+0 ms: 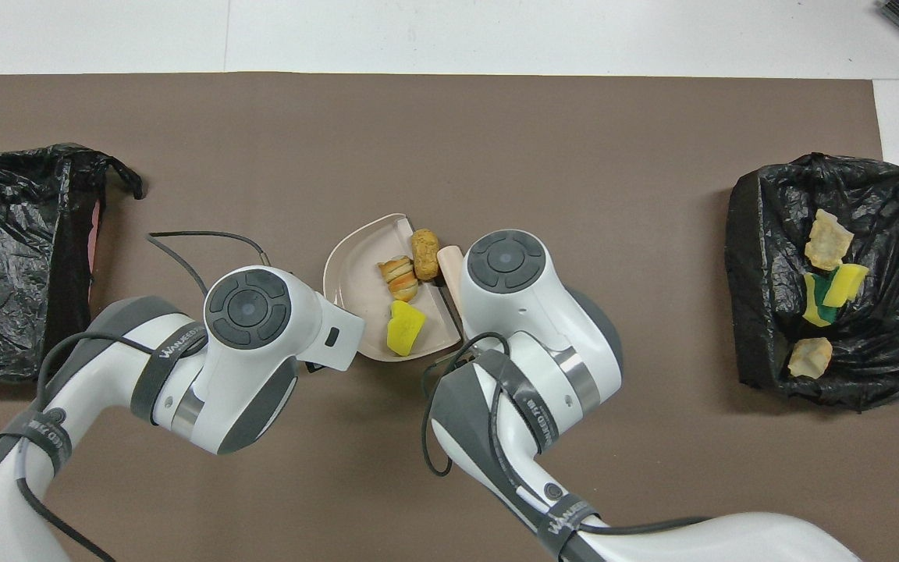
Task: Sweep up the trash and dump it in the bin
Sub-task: 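Sweep the brown nut into the dustpan with the right gripper's brush, then set the brush down on the table with the right gripper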
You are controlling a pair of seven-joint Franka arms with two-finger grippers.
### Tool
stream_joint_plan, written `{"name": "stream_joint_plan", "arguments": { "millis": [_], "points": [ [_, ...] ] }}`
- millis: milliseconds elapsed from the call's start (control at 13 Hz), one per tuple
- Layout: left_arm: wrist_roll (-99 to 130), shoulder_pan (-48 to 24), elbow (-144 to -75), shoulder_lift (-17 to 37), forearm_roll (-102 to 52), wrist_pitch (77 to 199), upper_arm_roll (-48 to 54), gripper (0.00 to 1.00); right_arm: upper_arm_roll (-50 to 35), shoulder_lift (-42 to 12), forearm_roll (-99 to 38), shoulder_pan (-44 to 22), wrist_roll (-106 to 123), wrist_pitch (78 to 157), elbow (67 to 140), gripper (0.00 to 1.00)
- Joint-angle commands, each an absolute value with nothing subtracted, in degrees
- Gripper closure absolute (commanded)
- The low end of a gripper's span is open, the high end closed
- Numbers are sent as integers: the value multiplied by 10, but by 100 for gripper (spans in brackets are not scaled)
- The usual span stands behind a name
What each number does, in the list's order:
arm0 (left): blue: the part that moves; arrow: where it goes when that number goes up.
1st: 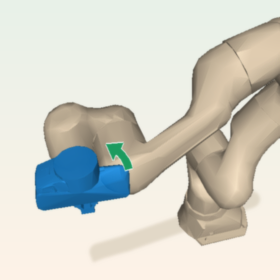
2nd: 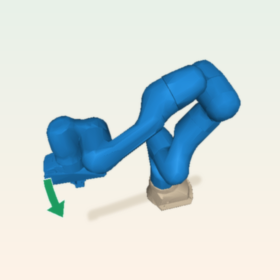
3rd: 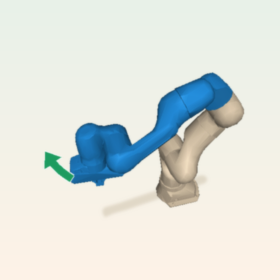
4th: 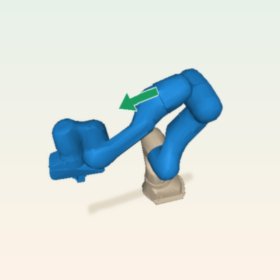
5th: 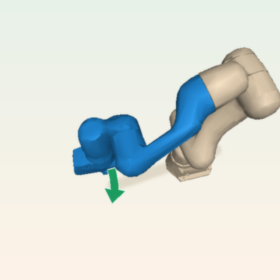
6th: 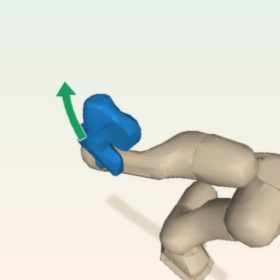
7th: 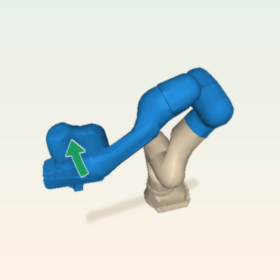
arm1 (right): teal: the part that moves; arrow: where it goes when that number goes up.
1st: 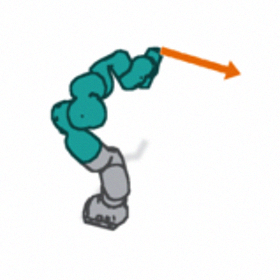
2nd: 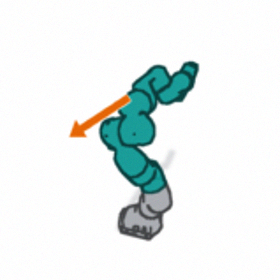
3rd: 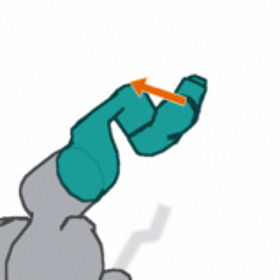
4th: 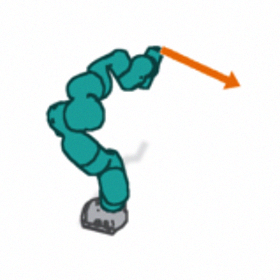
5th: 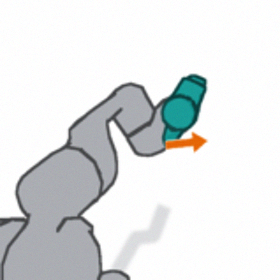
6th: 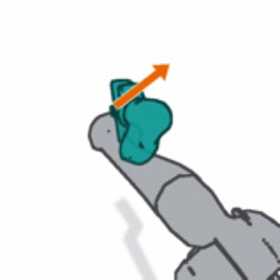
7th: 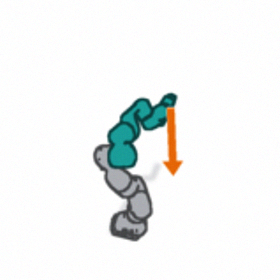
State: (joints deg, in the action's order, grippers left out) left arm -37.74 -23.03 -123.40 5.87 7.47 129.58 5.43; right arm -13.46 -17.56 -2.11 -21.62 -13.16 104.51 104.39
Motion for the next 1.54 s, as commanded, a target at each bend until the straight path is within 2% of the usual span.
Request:
{"name": "stream_joint_plan", "arguments": {
  "millis": [0, 231, 615, 1077, 1231, 1462],
  "points": [
    [-374, -236, -1247, 49, 74, 1303, 47, 100, -141, -155, -45, -240, -119, 1051, 1058, 100],
    [-374, -235, -1247, 49, 74, 1303, 47, 100, -148, -143, -43, -268, -113, 1039, 1058, 100],
    [-366, -231, -1245, 49, 73, 1298, 45, 100, -147, -99, -44, -262, -103, 994, 1057, 100],
    [-334, -195, -1239, 31, 68, 1274, 45, 100, -149, -78, -47, -265, -229, 992, 1061, 100],
    [-321, -164, -1239, 6, 39, 1235, 45, 100, -149, -61, -76, -285, -319, 1003, 1084, 100],
    [-324, -95, -1239, -49, 1, 1171, 45, 100, -150, -12, -91, -343, -438, 1108, 1177, 100]
  ]
}}
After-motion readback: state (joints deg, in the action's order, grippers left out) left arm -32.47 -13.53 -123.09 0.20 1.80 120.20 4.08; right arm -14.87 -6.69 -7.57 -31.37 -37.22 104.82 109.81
